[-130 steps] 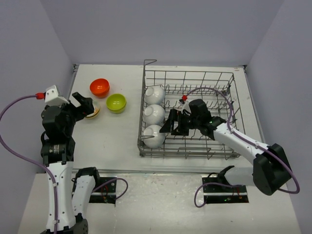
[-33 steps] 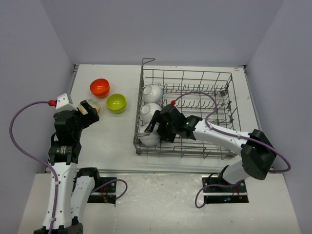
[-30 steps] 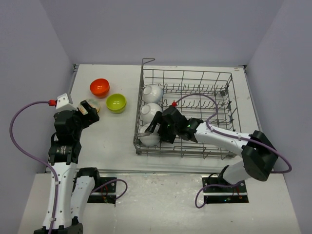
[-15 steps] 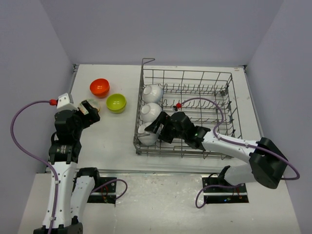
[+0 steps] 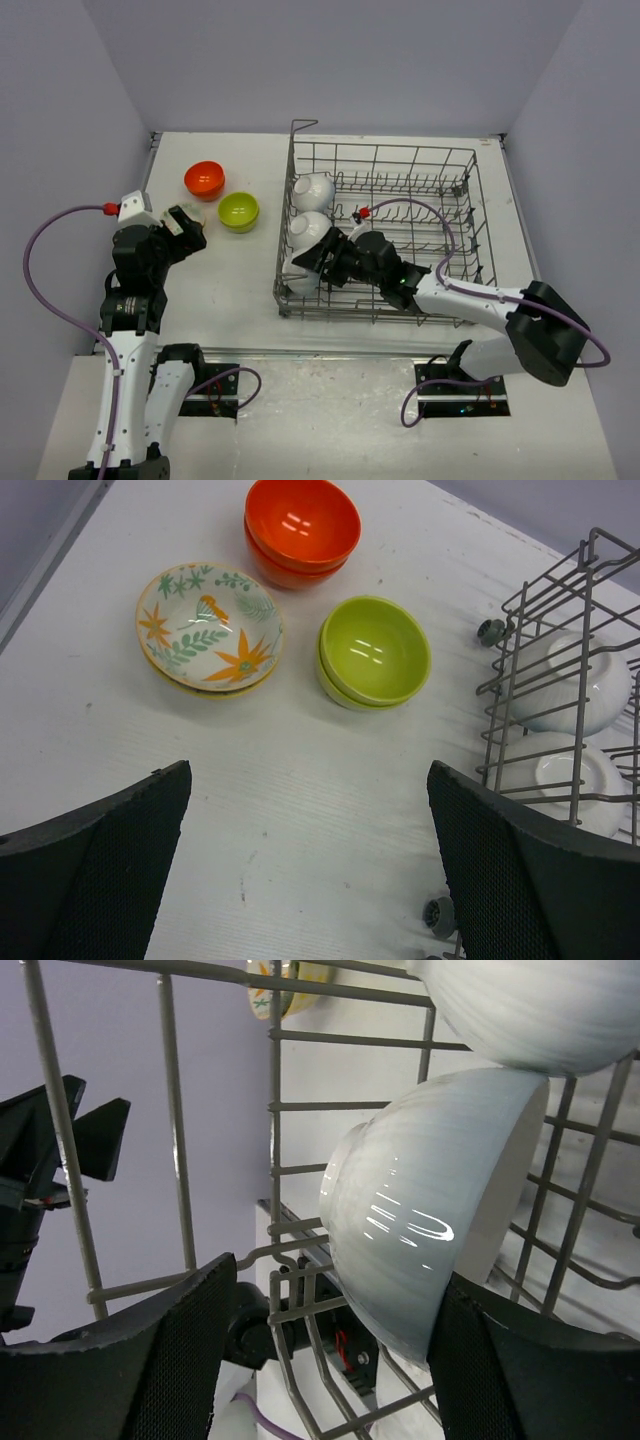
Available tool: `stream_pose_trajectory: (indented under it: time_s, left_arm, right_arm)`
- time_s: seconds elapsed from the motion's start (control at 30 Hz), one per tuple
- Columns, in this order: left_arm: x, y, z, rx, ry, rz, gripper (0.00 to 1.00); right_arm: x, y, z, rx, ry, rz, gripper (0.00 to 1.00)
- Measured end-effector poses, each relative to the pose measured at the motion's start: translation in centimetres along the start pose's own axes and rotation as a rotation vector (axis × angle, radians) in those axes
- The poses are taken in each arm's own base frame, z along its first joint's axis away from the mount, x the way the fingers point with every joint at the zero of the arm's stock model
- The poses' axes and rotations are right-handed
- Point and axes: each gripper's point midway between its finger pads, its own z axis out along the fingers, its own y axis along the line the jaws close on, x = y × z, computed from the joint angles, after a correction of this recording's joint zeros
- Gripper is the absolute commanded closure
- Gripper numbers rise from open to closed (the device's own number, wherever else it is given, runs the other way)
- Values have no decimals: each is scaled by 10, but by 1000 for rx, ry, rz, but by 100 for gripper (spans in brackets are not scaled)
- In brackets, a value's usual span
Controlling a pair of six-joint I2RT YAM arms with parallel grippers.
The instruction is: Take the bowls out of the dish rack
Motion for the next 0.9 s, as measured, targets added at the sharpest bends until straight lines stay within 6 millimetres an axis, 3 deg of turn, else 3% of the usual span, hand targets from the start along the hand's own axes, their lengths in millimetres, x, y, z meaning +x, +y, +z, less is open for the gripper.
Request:
stream_pose_trajectory:
  time_s: [0.17, 0.3, 0.37, 0.4, 0.53, 0.67, 0.9]
  left_arm:
    - [1, -1, 0, 8, 6, 1, 0]
    - [1, -2, 0, 9, 6, 1, 0]
    - [1, -2, 1, 9, 8, 1, 0]
    - [1, -2, 1, 9, 8, 1, 0]
    - [2, -2, 1, 10, 10, 1, 0]
    - [2, -2, 1, 11, 12, 1, 0]
    - [2, -2, 1, 12, 12, 1, 0]
  right_arm:
    - [0, 6, 6, -48, 1, -17, 36]
    - [3, 9, 12, -85, 16, -25, 55]
    - [5, 10, 14, -100, 24, -27, 58]
    - [6, 9, 14, -105, 26, -29, 65]
    - [6, 14, 14, -137, 23, -32, 73]
    - [8, 9, 13, -132, 31, -34, 97]
    - [11, 6, 17, -127, 47, -32, 90]
